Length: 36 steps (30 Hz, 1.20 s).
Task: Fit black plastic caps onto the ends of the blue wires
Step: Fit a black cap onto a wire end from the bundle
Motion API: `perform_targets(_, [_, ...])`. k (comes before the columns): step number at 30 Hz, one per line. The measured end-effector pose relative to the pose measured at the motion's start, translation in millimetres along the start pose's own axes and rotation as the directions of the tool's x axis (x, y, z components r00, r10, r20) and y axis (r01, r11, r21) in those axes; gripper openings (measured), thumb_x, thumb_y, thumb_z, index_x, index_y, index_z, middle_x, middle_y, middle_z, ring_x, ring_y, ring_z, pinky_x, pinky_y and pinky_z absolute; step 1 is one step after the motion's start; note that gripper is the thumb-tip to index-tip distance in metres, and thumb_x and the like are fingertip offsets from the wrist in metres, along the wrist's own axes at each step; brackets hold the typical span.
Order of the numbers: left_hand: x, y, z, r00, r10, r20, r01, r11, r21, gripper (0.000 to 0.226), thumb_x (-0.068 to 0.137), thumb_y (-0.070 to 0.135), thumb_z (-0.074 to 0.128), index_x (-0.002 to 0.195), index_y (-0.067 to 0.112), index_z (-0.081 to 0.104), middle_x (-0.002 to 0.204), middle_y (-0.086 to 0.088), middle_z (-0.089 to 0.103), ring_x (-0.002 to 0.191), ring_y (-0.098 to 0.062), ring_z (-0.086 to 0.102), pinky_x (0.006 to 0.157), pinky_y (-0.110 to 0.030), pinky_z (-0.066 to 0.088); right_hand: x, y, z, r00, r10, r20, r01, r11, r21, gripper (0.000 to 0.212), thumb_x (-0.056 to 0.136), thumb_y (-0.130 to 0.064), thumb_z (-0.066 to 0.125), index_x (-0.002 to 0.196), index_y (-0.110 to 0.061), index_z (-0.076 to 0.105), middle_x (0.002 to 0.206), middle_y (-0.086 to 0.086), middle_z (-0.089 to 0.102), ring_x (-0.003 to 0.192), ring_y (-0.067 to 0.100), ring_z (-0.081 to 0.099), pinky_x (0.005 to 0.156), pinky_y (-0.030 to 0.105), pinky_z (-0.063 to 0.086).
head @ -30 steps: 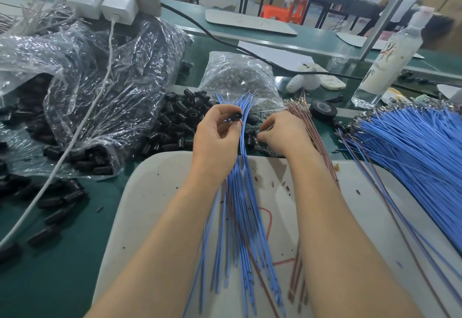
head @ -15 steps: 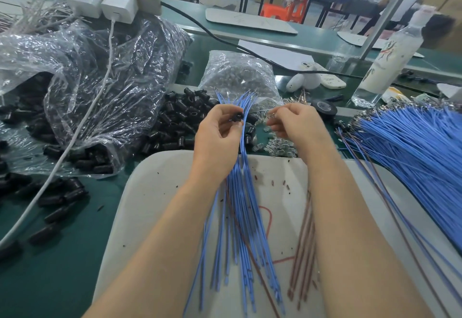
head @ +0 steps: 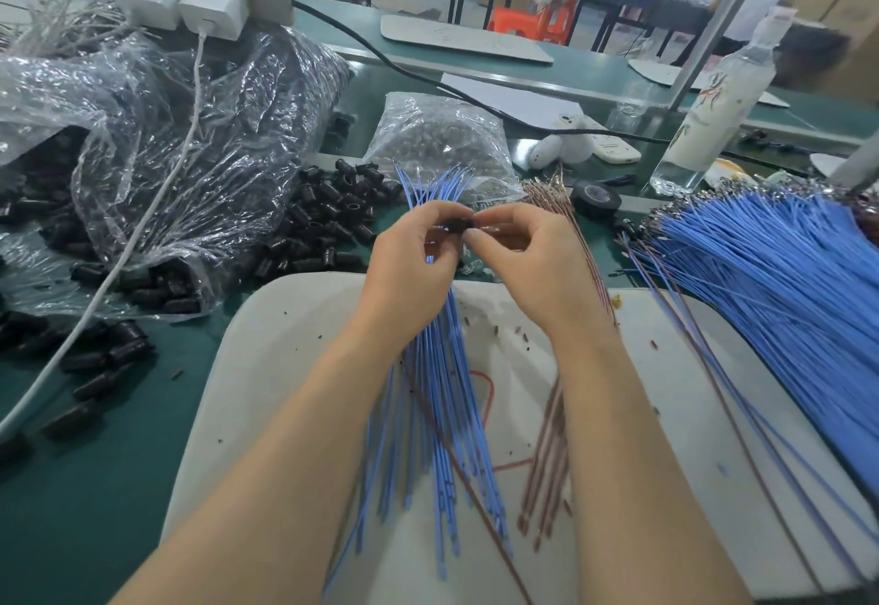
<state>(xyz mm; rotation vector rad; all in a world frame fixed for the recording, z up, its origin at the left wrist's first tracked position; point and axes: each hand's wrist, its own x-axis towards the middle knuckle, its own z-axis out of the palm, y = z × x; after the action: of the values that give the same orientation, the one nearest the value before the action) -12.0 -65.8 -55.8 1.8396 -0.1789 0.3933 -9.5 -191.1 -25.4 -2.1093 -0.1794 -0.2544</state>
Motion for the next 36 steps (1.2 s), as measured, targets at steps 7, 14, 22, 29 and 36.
perform_targets(7, [-3, 0, -1, 0.998, 0.061, -0.019, -0.058, 0.990, 0.132, 0.032, 0.088, 0.000, 0.055, 0.116, 0.013, 0.060, 0.096, 0.012, 0.063, 0.087, -0.003, 0.059, 0.078, -0.001, 0.040, -4, -2, 5, 0.993, -0.117, -0.036, 0.108, 0.977, -0.183, 0.013, 0.084, -0.021, 0.069, 0.095, -0.015, 0.071, 0.084, -0.003, 0.070, 0.078, 0.008, 0.064, 0.078, 0.024, 0.051])
perform_targets(14, [-6, -2, 1, 0.988, 0.140, -0.070, -0.105, 0.922, 0.372, 0.017, 0.087, 0.007, 0.059, 0.104, 0.008, 0.061, 0.100, -0.001, 0.057, 0.082, -0.020, 0.058, 0.077, -0.038, 0.049, -5, -3, 13, 0.973, -0.185, -0.135, 0.151, 0.962, -0.227, 0.015, 0.082, -0.026, 0.072, 0.085, -0.012, 0.069, 0.081, 0.004, 0.067, 0.077, 0.018, 0.062, 0.077, 0.039, 0.051])
perform_targets(22, [-7, 1, -2, 0.985, 0.140, -0.102, -0.091, 0.920, 0.380, 0.013, 0.085, 0.003, 0.054, 0.093, 0.005, 0.064, 0.090, -0.007, 0.065, 0.081, -0.027, 0.059, 0.074, -0.042, 0.048, -7, -8, 12, 0.980, -0.193, -0.049, 0.177, 0.956, -0.235, 0.017, 0.079, -0.027, 0.075, 0.086, -0.013, 0.069, 0.079, -0.002, 0.067, 0.072, 0.010, 0.060, 0.073, 0.024, 0.048])
perform_targets(29, [-6, -2, -3, 0.987, 0.109, -0.116, -0.064, 0.939, 0.339, 0.009, 0.086, 0.004, 0.057, 0.090, 0.007, 0.065, 0.087, -0.006, 0.068, 0.081, -0.026, 0.063, 0.076, -0.041, 0.050, -5, -7, -9, 0.990, -0.142, -0.001, 0.141, 0.983, -0.115, 0.014, 0.091, -0.016, 0.060, 0.092, -0.024, 0.070, 0.079, -0.007, 0.070, 0.065, 0.000, 0.058, 0.060, 0.009, 0.042])
perform_targets(36, [-4, -4, -4, 0.990, 0.074, -0.121, -0.031, 0.944, 0.327, 0.006, 0.085, 0.006, 0.060, 0.086, 0.009, 0.065, 0.083, -0.002, 0.068, 0.080, -0.024, 0.062, 0.075, -0.042, 0.050, -7, -10, -11, 0.988, -0.145, 0.048, 0.147, 0.989, -0.034, 0.014, 0.086, -0.012, 0.063, 0.090, -0.025, 0.064, 0.082, -0.006, 0.070, 0.077, 0.006, 0.066, 0.075, 0.020, 0.052])
